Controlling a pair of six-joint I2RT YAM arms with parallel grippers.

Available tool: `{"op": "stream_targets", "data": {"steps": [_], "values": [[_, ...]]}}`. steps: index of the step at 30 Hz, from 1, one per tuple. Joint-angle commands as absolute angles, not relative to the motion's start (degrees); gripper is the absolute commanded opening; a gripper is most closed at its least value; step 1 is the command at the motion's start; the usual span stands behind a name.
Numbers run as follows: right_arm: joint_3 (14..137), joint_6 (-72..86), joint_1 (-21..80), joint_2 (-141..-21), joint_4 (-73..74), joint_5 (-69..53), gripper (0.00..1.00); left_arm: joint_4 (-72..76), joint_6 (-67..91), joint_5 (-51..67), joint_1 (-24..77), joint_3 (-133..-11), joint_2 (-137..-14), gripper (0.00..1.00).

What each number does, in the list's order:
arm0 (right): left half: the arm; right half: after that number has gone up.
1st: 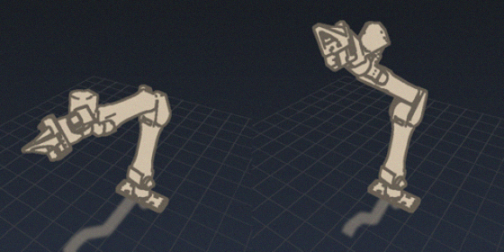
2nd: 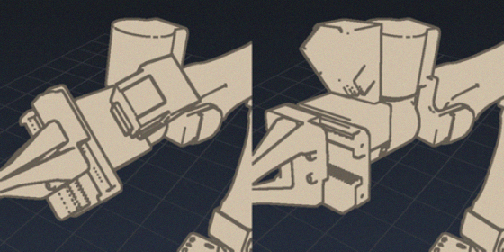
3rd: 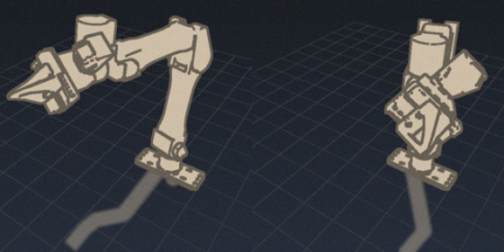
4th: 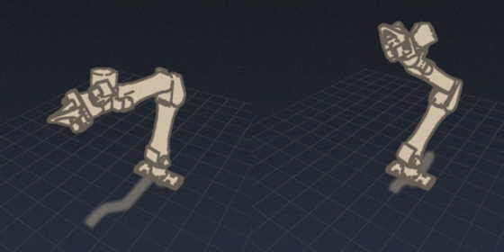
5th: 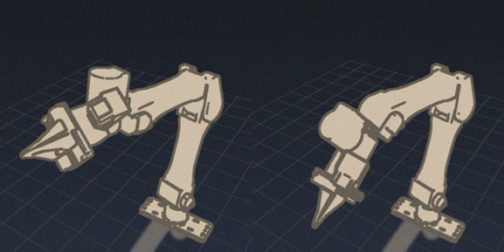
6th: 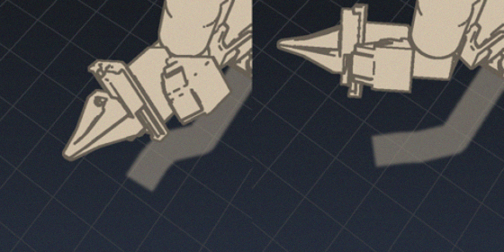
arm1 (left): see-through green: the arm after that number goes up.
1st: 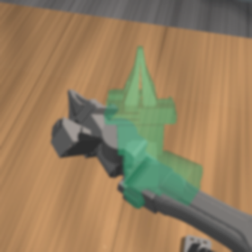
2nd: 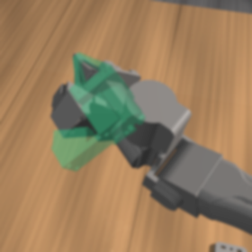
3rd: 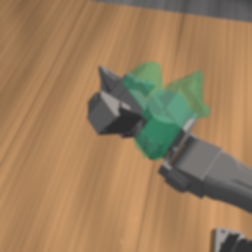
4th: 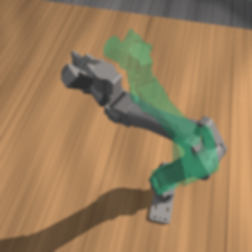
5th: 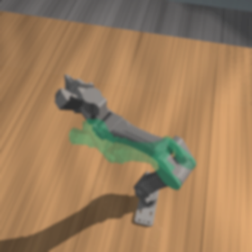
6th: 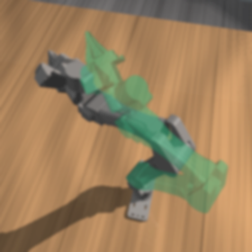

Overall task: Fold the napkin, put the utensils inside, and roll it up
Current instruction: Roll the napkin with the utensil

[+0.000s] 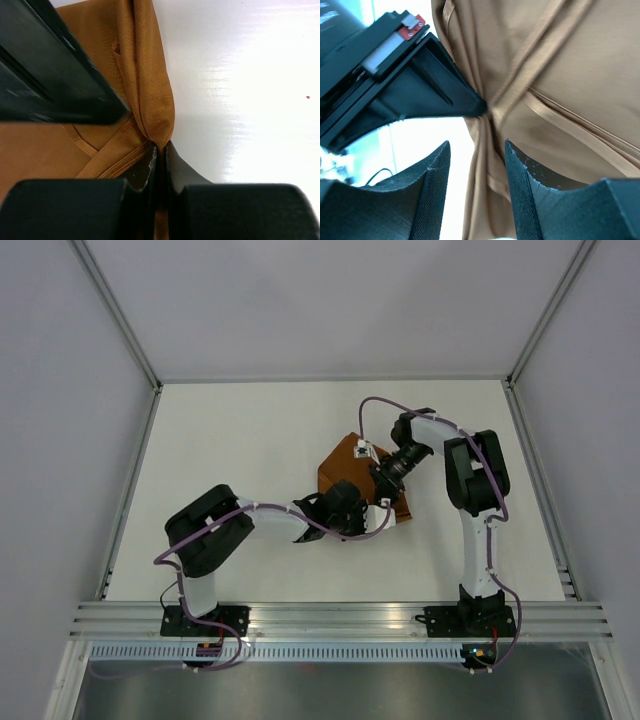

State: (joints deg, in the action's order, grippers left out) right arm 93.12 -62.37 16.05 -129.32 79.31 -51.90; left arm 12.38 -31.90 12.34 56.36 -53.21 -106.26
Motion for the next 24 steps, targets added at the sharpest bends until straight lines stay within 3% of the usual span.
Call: {"op": "stream_targets", "data": {"steps": [1,8,17,24], "values": [[92.9,-62.14,13.72,-124.02,74.97,-55.54,0.54,2.82,-26.81,19.32,54.94,-52.73,-108.37,0.02],[87.29,-62.4,8.88,-117.7,69.71,-58.36,0.54,-9.03,-24.35,25.3,52.12,-60.28,-112.14,0.02],[62.86,-54.15,6.15,-97.84,37.15,-52.13,0.54,-15.37,-21.01,37.26,47.82,-66.88,-115.13,0.02],[50.55,-53.0,6.33,-84.92,25.58,-50.8,0.57,-20.21,-19.51,44.46,45.62,-71.19,-118.3,0.02]]}}
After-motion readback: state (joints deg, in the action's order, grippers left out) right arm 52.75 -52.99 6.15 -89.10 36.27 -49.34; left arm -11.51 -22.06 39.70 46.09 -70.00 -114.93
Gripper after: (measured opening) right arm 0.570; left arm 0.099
